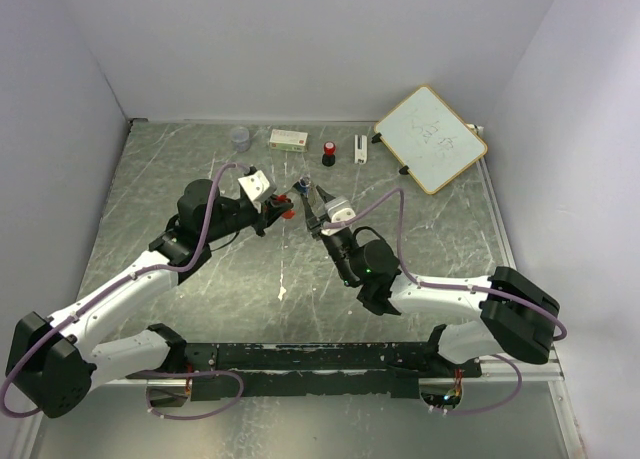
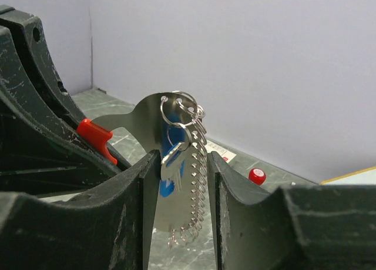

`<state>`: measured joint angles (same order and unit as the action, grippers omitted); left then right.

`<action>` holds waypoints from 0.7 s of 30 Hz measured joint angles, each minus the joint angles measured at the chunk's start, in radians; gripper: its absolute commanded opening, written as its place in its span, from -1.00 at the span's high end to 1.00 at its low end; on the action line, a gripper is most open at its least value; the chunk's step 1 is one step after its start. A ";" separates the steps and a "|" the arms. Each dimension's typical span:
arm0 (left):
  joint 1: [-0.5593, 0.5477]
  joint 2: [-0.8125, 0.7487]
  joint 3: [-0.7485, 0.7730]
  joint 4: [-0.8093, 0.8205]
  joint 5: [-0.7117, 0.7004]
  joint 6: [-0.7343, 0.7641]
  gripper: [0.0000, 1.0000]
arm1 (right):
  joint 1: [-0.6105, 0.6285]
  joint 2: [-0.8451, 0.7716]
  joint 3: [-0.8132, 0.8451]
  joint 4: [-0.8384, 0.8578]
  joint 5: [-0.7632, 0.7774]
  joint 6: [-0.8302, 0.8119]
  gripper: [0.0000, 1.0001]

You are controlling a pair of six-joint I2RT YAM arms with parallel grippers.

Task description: Remove the keys from the keyring

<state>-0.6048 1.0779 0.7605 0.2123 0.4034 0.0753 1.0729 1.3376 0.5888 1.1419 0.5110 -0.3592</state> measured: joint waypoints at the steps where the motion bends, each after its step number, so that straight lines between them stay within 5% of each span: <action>1: 0.000 0.000 0.000 0.000 0.000 0.000 0.86 | 0.000 0.000 0.000 0.005 0.002 -0.002 0.26; 21: -0.002 -0.021 0.000 0.000 0.000 0.000 0.87 | 0.000 0.038 0.000 0.058 0.041 -0.043 0.48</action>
<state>-0.6071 1.0569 0.7605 0.2119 0.4034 0.0750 1.0729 1.3754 0.5888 1.2003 0.5522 -0.4023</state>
